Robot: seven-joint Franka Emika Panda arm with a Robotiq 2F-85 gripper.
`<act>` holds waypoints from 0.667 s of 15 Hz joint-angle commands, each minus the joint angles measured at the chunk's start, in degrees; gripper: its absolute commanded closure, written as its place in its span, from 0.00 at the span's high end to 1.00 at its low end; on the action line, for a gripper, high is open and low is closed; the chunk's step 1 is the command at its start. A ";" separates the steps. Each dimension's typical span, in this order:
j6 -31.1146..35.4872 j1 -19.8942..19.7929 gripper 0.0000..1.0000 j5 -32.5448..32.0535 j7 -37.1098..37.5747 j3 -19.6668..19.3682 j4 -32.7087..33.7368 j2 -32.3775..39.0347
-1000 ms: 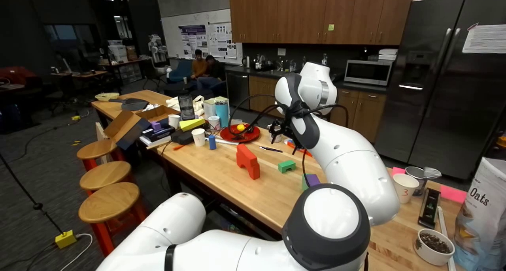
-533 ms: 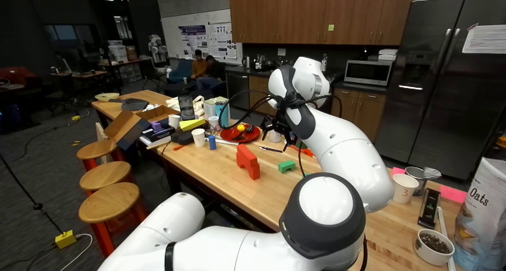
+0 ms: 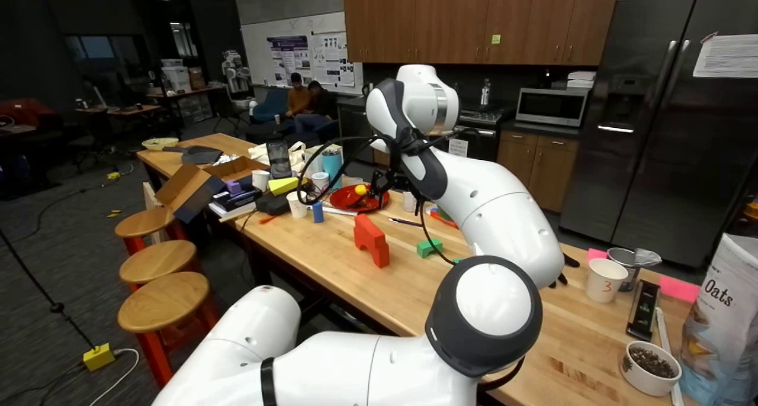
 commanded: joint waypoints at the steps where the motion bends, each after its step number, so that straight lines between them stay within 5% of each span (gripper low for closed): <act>1: -6.79 4.39 1.00 0.35 0.06 3.78 -2.96 0.09; 3: -10.10 7.51 1.00 0.58 0.19 5.76 -4.79 0.42; 4: -7.06 5.71 1.00 0.30 0.19 3.46 -3.66 0.49; 10: -9.23 7.73 1.00 0.29 0.24 4.84 -4.93 0.78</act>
